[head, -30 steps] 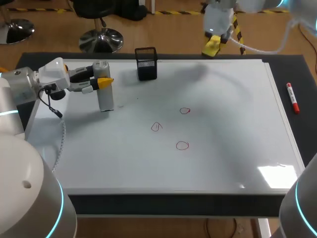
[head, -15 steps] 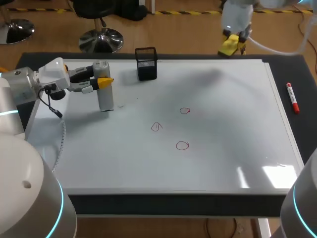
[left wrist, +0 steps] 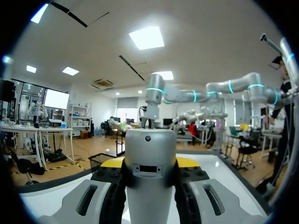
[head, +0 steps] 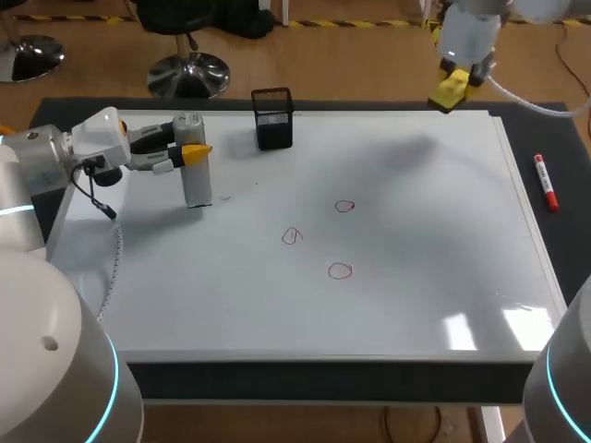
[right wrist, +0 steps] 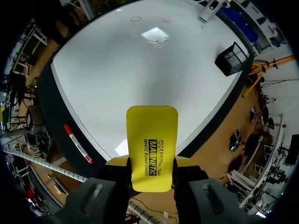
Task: Pick up the inspection probe, press it on each red-marked spot on the whiteboard one by one, put down the probe, pick up the eraser, and wipe off all the red marks.
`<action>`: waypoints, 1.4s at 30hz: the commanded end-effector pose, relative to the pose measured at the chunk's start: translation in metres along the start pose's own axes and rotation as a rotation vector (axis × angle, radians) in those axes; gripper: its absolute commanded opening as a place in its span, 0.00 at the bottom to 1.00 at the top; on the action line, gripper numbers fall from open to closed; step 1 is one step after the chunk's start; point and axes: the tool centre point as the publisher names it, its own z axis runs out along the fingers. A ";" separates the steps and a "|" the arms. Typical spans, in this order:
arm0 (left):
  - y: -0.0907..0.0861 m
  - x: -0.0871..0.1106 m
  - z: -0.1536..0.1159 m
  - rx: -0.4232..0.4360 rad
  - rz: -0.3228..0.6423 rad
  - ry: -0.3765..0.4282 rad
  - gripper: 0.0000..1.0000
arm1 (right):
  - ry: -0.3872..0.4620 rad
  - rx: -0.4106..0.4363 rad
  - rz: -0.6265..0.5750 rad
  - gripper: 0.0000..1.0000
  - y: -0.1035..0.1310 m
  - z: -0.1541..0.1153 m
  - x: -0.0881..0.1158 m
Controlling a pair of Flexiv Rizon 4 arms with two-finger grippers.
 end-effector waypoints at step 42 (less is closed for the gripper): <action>-0.002 0.000 0.002 0.005 0.008 0.004 0.00 | -0.042 -0.054 0.062 0.00 0.001 0.000 0.015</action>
